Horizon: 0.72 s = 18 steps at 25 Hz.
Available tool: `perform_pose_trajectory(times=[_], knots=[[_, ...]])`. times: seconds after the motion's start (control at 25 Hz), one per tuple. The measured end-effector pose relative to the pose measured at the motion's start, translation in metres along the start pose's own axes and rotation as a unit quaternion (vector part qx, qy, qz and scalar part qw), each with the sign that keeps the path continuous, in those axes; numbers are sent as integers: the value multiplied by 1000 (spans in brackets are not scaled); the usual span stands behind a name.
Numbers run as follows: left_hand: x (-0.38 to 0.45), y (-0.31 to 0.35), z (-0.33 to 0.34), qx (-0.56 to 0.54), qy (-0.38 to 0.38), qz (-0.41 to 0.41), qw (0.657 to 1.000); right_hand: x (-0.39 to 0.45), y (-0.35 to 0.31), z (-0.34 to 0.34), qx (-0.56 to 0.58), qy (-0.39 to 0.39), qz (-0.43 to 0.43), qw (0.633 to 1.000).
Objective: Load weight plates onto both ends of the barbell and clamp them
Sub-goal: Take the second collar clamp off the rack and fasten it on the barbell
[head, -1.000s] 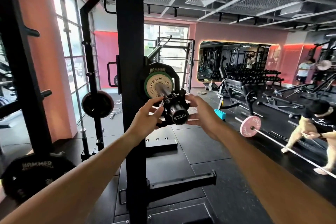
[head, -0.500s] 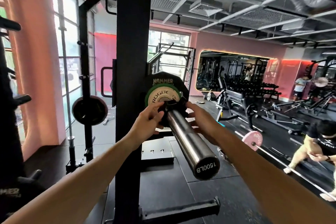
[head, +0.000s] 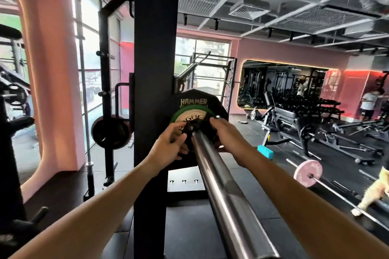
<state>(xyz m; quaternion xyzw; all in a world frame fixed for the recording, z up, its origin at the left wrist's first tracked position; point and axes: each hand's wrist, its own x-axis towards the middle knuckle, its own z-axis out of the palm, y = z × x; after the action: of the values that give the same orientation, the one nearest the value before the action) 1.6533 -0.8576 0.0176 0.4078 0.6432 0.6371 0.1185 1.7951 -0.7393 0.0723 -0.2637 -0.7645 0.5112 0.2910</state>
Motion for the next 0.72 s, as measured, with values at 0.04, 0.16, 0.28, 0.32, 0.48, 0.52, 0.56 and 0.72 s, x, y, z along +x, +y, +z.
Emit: perform_pose_trajectory(times=[0.04, 0.16, 0.28, 0.32, 0.48, 0.52, 0.56, 0.72], knots=[[0, 1, 0, 6, 0, 0, 1000, 5, 0, -1, -8, -7, -1, 1000], [1, 1, -2, 18, -6, 7, 1000, 14, -4, -5, -18, -20, 17, 999], [1, 2, -3, 17, 2, 17, 1000, 24, -2, -4, -12, 0, 34, 999], [0, 1, -3, 15, 3, 18, 1000, 25, -1, -4, -12, 7, 35, 999], [0, -2, -2, -2, 5, 9, 1000, 24, 2, -11, 36, -20, 68, 997], [1, -3, -1, -4, 6, 8, 1000, 24, 1, -12, 36, -34, 70, 996], [1, -4, -1, -7, 6, 7, 1000, 24, 0, -11, 24, -42, 65, 997], [2, -5, -2, -4, 8, 9, 1000, 31, 2, -3, -18, -15, 31, 999]])
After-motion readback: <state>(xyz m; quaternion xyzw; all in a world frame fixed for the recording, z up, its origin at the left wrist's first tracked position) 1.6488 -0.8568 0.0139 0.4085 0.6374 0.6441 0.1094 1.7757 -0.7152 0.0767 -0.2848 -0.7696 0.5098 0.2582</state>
